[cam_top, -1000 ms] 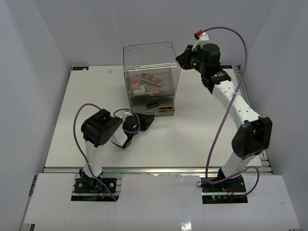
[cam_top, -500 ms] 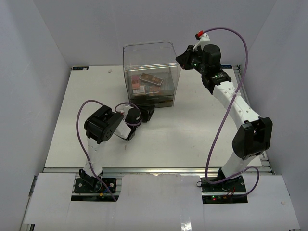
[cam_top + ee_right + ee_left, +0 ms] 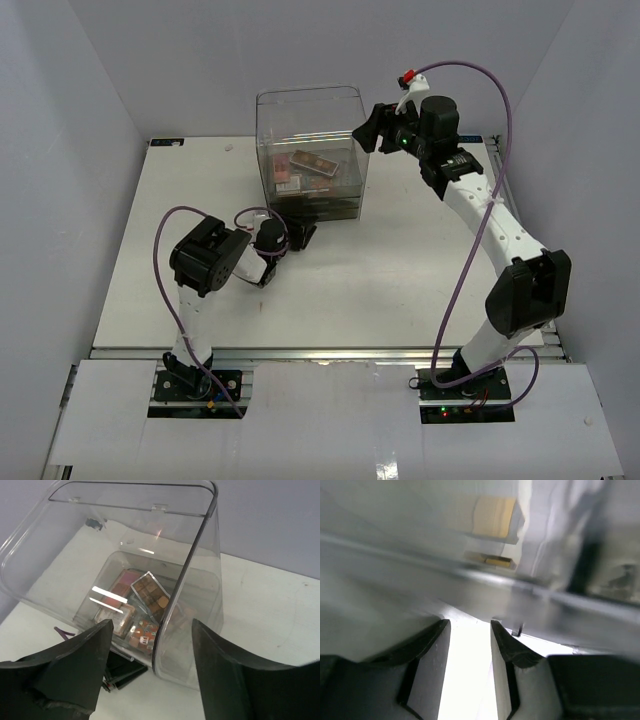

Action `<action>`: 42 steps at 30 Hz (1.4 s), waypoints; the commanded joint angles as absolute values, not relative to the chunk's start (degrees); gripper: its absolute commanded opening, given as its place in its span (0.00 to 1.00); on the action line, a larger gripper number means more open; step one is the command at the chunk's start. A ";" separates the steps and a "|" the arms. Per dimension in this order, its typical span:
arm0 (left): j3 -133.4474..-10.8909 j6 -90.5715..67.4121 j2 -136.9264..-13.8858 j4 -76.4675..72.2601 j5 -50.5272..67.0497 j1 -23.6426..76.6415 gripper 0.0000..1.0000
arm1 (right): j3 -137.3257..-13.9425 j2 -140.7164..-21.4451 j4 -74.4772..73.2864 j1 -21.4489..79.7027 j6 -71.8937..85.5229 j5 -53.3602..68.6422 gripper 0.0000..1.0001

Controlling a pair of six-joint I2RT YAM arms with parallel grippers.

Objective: Organize the makeup

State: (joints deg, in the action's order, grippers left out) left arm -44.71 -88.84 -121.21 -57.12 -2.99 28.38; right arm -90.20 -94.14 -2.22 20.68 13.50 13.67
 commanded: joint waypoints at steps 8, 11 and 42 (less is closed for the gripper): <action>-29.90 -82.57 -106.62 -64.54 -0.49 26.92 0.53 | -81.96 -74.52 -3.48 19.16 3.46 11.26 0.94; -23.91 -79.24 -99.00 -63.89 2.03 26.98 0.54 | -77.63 -68.51 -8.24 18.22 -1.10 13.32 0.90; -35.30 -8.06 -20.81 15.22 13.56 26.46 0.98 | -42.68 -37.97 -23.75 14.12 -4.43 -8.33 0.90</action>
